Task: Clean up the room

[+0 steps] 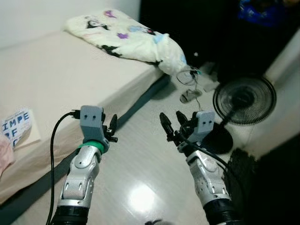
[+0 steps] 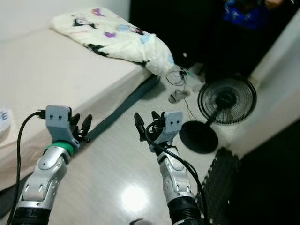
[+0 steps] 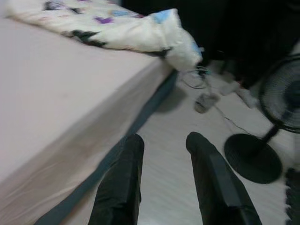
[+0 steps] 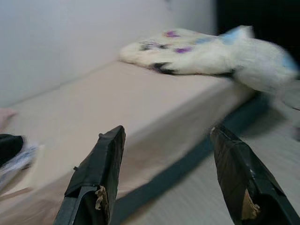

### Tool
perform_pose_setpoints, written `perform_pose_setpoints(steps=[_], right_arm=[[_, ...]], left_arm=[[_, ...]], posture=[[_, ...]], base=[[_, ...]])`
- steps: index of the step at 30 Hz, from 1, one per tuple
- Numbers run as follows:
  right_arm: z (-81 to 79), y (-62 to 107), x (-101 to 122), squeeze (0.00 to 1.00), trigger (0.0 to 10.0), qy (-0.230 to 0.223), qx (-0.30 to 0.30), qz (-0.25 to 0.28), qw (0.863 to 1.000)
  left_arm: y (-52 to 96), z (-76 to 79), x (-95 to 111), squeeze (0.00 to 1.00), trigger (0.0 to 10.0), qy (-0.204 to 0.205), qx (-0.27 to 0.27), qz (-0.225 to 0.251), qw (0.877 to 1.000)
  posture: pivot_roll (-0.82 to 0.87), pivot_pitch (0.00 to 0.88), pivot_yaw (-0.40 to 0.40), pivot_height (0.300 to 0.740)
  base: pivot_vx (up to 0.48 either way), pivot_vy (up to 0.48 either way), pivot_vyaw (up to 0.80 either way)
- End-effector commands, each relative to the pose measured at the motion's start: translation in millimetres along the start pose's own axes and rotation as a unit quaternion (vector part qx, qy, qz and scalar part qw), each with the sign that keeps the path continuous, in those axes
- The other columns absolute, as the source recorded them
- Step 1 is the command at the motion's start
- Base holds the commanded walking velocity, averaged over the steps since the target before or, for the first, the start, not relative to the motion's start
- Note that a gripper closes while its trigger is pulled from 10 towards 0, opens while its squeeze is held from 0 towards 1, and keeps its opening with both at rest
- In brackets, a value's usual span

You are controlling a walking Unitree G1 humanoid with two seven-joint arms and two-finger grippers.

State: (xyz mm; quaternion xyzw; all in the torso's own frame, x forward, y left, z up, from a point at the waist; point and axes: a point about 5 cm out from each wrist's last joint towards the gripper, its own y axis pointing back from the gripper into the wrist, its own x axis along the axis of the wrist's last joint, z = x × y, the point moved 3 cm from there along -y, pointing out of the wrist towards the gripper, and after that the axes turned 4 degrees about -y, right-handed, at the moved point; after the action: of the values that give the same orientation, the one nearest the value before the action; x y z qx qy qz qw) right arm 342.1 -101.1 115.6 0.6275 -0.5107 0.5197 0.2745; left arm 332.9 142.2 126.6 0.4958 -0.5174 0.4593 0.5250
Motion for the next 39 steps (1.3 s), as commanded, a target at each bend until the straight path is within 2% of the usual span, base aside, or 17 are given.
perform_pose_setpoints(steps=[1, 12, 32, 39], right_arm=[[5.9, 3.7, -1.5, 0.0, 10.0, -0.001, -0.011, -0.002, 1.0], [4.8, 2.1, -2.0, 0.0, 10.0, 0.0, -0.01, -0.002, 1.0], [2.7, 2.6, -4.2, 0.0, 10.0, 0.003, -0.005, -0.005, 1.0], [3.6, 2.3, -4.0, 0.0, 10.0, 0.001, -0.005, -0.005, 1.0]], left_arm=[[0.5, 3.4, -5.2, 0.0, 10.0, -0.004, -0.004, -0.009, 1.0], [1.2, 1.9, -4.8, 0.0, 10.0, -0.008, 0.002, -0.003, 1.0], [0.1, 4.3, -3.6, 0.0, 10.0, -0.016, -0.001, 0.004, 1.0], [-0.6, 5.4, -3.3, 0.0, 10.0, -0.018, -0.003, 0.006, 1.0]], posture=[[0.0, 0.0, -0.004, 0.724], [0.0, 0.0, -0.005, 0.724], [0.0, 0.0, -0.003, 0.724], [0.0, 0.0, -0.003, 0.724]], base=[[0.0, 0.0, -0.78], [0.0, 0.0, -0.78], [0.452, 0.0, 0.0], [0.458, 0.0, -0.75]])
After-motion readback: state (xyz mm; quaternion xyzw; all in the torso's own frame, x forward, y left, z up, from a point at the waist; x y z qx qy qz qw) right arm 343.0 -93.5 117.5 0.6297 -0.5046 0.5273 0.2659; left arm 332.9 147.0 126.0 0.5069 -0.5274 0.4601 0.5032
